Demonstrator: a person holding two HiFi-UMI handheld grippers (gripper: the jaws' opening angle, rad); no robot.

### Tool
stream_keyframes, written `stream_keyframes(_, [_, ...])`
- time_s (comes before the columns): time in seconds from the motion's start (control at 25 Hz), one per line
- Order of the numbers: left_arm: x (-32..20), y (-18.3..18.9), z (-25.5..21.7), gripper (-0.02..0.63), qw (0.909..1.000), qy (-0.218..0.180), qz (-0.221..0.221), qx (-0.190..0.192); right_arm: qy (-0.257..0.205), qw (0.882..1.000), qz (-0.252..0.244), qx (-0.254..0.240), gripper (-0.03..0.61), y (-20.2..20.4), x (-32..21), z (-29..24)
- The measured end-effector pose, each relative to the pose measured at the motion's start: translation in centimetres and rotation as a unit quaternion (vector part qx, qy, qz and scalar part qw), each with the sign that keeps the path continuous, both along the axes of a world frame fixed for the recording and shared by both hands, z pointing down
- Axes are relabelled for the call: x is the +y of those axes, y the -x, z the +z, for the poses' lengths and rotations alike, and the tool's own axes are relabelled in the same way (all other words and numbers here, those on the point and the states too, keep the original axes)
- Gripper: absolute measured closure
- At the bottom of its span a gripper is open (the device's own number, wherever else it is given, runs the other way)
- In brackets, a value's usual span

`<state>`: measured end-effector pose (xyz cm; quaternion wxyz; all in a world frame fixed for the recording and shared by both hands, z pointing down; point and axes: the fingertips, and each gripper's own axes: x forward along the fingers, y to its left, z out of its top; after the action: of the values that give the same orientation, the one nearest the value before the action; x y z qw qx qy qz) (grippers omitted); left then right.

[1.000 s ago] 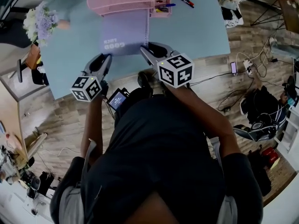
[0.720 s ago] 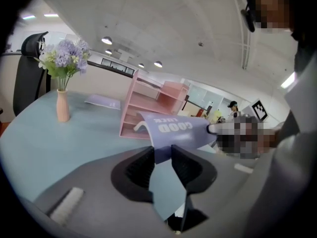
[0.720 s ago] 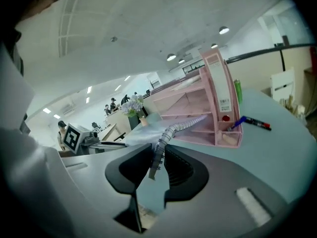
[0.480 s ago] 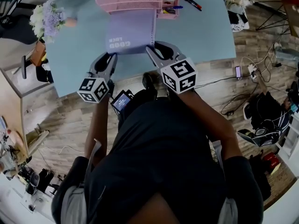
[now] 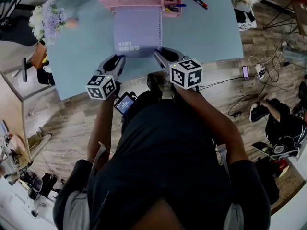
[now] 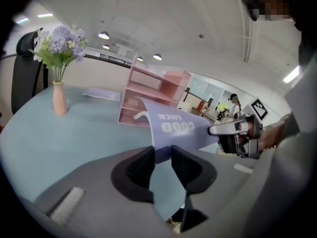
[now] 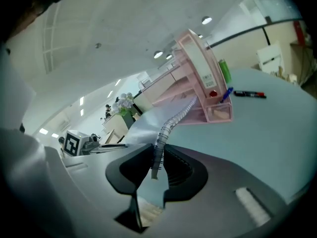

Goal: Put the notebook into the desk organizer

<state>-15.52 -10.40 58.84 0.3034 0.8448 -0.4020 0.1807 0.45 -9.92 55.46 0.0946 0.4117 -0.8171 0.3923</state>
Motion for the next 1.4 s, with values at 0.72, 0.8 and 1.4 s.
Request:
stream_keyframes(0.72, [-0.3, 1.8, 0.7, 0.456, 0.9974, -0.052, -0.014, -0.047, -0.094, 0.992, -0.03, 0.072, 0.503, 1.7, -0.9, 1.0])
stream_keyframes(0.8, [-0.7, 1.8, 1.3, 0.456, 0.9973, -0.05, -0.011, -0.052, -0.095, 0.993, -0.027, 0.07, 0.503, 1.8, -1.0, 1.6])
stream_keyframes(1.4, [-0.7, 5.0, 0.8, 0.457, 0.9948, -0.07, -0.044, -0.059, -0.198, 0.971, -0.072, 0.116, 0.502, 5.3, -0.8, 0.1])
